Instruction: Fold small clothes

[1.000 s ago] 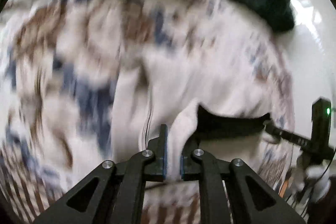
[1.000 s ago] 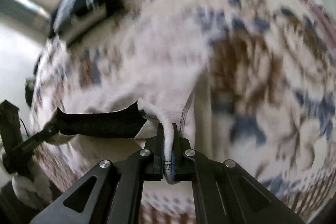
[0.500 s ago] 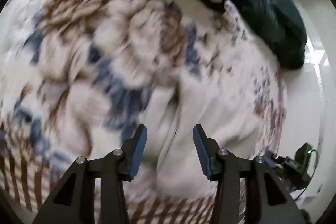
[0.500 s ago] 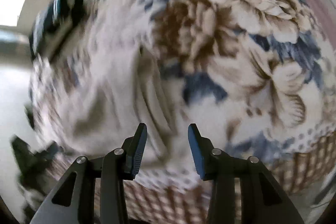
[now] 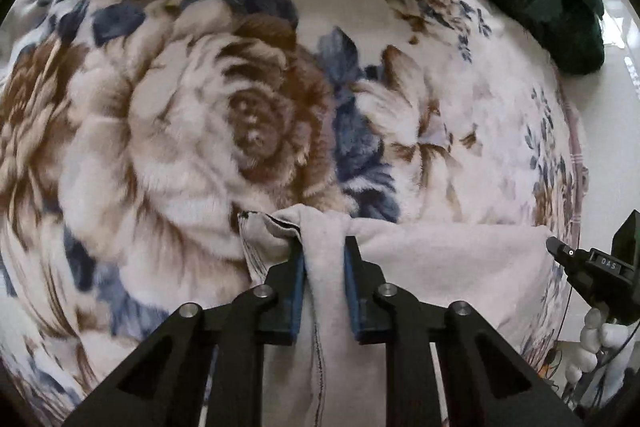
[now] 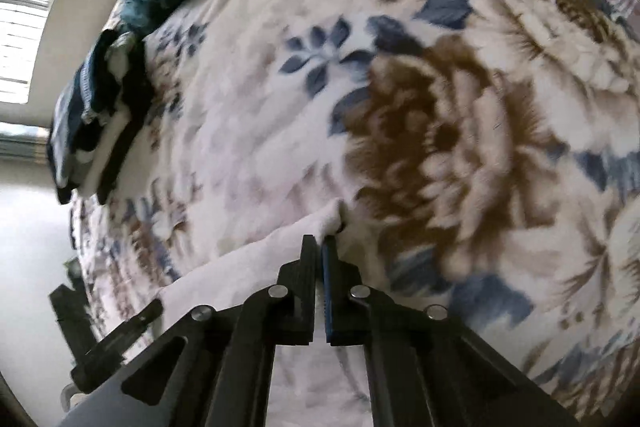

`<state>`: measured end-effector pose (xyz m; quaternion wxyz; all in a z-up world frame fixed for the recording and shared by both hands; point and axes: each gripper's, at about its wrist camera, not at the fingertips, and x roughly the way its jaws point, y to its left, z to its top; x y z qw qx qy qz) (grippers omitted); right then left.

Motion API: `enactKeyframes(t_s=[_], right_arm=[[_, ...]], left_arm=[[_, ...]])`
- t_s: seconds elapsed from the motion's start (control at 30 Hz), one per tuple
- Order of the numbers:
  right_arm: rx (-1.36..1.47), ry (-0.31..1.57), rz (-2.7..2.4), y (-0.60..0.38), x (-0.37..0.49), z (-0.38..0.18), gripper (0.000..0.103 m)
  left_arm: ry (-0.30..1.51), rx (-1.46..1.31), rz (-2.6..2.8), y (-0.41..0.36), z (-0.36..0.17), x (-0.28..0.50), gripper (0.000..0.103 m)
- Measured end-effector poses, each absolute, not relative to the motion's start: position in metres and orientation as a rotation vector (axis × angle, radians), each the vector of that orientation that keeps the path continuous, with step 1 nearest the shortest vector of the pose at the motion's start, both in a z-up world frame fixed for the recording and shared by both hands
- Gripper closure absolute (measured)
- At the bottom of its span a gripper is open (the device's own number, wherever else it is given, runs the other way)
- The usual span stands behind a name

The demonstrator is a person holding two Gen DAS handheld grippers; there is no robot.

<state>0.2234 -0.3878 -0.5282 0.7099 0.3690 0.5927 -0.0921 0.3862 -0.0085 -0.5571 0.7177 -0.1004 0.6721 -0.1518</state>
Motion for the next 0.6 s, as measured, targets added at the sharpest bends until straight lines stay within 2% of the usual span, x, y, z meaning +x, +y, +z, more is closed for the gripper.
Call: enactKeyframes(t_s=[0.13,0.2,0.27,0.3,0.33,0.37,0.47,0.6], right_arm=[[0.765,1.357,-0.171,-0.387,0.233,-0.534,0.1],[0.765,1.407,-0.142,-0.384,0.234,-0.532,0.1],[0.804,1.425,-0.12,-0.385,0.224,-0.519,0.091],[0.819,1.426,-0.113,-0.385,0.216,-0.514,0.077],[0.843,1.421,-0.108,-0.386,0.204,-0.506,0.057],[0.86,1.415,-0.108,-0.386,0.194,-0.503,0.051],[0.94,1.466,-0.098,-0.379,0.156,-0.505,0.049],[1.139,1.544,-0.13,-0.367,0.114,-0.543,0.049]], left_arm=[[1.495,-0.246,-0.343,-0.005,-0.567,0.397,0.086],[1.522,-0.353,-0.348,0.006,-0.568,0.397,0.079],[1.549,-0.471,-0.345,0.023,-0.561,0.389,0.074],[1.55,-0.506,-0.337,0.03,-0.554,0.383,0.071],[1.541,-0.528,-0.331,0.037,-0.545,0.374,0.069],[1.527,-0.545,-0.327,0.043,-0.534,0.362,0.063],[1.532,-0.585,-0.295,0.051,-0.517,0.32,0.049],[1.599,-0.78,-0.264,0.048,-0.538,0.272,0.048]])
